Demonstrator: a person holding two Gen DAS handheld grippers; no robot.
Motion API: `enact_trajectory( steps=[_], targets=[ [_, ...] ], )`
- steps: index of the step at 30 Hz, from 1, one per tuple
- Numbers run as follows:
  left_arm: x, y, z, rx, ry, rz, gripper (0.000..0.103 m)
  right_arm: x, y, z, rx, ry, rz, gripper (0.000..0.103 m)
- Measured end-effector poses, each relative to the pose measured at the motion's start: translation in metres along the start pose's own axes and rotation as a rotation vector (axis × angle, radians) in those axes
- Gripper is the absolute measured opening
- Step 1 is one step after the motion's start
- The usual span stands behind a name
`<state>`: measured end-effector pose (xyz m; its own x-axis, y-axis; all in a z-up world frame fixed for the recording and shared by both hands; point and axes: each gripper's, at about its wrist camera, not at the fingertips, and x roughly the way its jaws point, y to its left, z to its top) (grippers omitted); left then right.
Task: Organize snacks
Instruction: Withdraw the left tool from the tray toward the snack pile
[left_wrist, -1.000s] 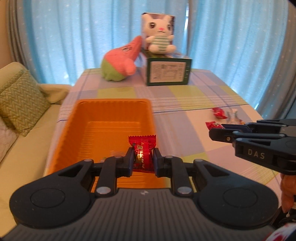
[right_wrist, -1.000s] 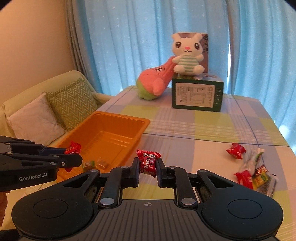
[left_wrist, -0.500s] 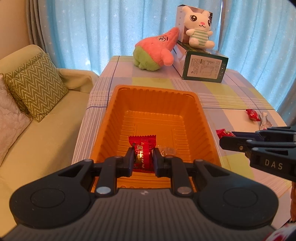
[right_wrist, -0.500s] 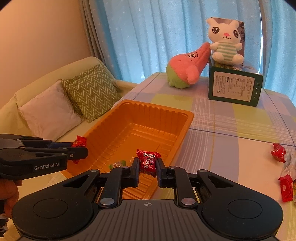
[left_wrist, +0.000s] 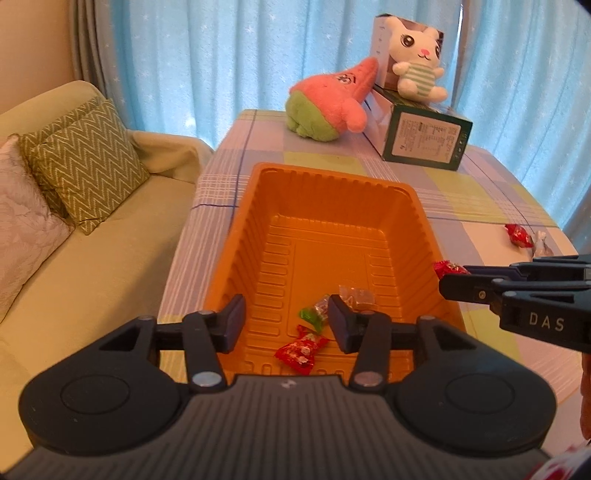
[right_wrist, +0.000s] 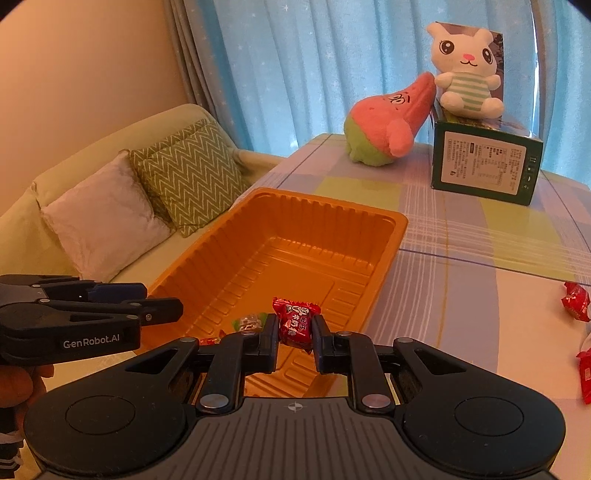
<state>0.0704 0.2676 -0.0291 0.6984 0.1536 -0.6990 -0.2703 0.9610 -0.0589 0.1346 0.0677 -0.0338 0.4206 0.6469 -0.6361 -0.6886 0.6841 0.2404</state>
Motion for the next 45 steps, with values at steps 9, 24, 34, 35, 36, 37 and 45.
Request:
enact_trajectory(
  steps=[9,24,34,35,36,37,45],
  targets=[
    [-0.022,0.009,-0.003,-0.034,-0.055,0.053,0.066,-0.017,-0.003,-0.005,0.006,-0.042,0.027,0.068],
    [-0.062,-0.051,-0.011,0.024,-0.093,-0.011,0.075,-0.121,-0.072,-0.047,0.226,-0.073,-0.175,0.068],
    [-0.076,-0.125,-0.013,0.059,-0.075,-0.158,0.08,-0.19,-0.114,-0.072,0.321,-0.126,-0.296,0.068],
    [-0.076,-0.132,-0.012,0.062,-0.073,-0.168,0.081,-0.197,-0.12,-0.074,0.332,-0.132,-0.311,0.068],
    [-0.075,-0.139,-0.012,0.067,-0.071,-0.177,0.082,-0.202,-0.125,-0.076,0.34,-0.136,-0.324,0.068],
    [-0.075,-0.146,-0.011,0.075,-0.069,-0.186,0.082,-0.209,-0.13,-0.079,0.349,-0.142,-0.34,0.068],
    [-0.069,-0.194,-0.008,0.121,-0.054,-0.247,0.083,-0.243,-0.161,-0.093,0.413,-0.165,-0.415,0.068]
  ],
)
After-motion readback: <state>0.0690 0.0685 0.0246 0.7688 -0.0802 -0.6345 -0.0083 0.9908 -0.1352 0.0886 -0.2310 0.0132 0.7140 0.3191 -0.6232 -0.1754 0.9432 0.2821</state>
